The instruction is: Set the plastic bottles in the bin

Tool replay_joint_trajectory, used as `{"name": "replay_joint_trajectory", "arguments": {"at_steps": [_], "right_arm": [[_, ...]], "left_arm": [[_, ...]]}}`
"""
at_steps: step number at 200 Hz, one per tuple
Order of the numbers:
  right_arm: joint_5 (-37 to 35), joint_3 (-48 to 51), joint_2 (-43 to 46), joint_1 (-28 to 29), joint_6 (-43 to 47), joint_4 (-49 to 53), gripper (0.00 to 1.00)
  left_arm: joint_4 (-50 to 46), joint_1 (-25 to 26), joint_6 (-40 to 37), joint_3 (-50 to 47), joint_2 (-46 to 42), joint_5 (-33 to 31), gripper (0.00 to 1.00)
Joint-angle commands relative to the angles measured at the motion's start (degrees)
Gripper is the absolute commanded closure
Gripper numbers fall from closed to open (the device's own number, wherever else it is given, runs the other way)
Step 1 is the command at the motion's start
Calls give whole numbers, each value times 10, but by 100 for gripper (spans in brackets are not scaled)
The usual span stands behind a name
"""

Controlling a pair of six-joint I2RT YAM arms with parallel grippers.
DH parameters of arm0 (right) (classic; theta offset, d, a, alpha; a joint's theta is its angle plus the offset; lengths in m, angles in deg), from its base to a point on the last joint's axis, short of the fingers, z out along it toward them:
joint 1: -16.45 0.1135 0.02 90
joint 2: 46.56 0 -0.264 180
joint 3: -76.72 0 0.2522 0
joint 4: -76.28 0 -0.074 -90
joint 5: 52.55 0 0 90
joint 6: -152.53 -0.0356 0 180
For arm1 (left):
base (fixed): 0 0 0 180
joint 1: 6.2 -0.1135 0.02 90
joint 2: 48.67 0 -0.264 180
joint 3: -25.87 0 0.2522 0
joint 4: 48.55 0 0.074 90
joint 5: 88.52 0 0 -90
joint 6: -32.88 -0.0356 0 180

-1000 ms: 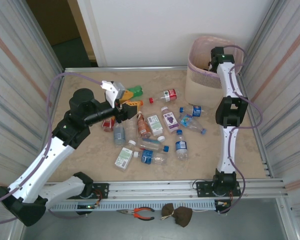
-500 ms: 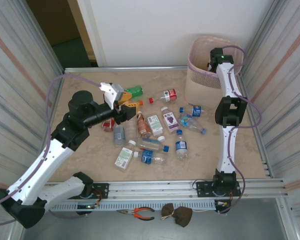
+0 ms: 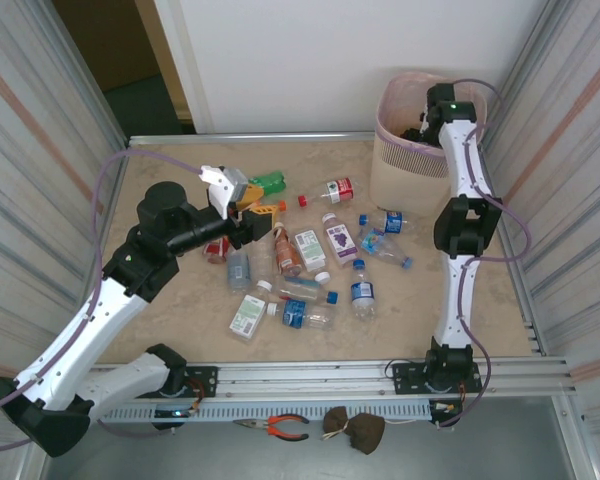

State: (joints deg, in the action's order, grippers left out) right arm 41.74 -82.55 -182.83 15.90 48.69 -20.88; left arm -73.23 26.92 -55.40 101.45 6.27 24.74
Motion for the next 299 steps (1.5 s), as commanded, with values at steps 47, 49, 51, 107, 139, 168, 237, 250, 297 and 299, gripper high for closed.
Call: {"name": "replay_joint_trajectory", "arguments": {"at_steps": [47, 49, 51, 107, 139, 168, 237, 250, 297, 299], "right_arm": [[-11, -34, 104, 4, 11, 4, 24], [-11, -35, 106, 5, 11, 5, 24], [-11, -36, 107, 5, 11, 5, 24], [-25, -37, 165, 15, 16, -2, 24], [-35, -37, 193, 30, 21, 5, 24], [-40, -35, 215, 42, 23, 18, 24], [-22, 29, 282, 64, 17, 10, 25], [-19, 42, 296, 67, 14, 5, 24], [1, 77, 333, 68, 9, -11, 24], [2, 79, 334, 68, 9, -12, 24]], "left_arm": [[-23, 2, 7, -20, -8, -15, 47], [-24, 2, 7, -21, -8, -16, 47], [-26, 2, 7, -22, -8, -17, 47], [-107, 2, 13, -26, 11, -46, 48], [-168, 2, 22, -15, 42, -56, 49], [-227, 2, 32, -1, 83, -59, 48], [-324, 39, 80, -20, 151, -124, 44], [-341, 50, 97, -28, 165, -143, 43], [-391, 128, 196, -72, 200, -208, 36], [-392, 131, 201, -75, 200, -209, 36]]}}
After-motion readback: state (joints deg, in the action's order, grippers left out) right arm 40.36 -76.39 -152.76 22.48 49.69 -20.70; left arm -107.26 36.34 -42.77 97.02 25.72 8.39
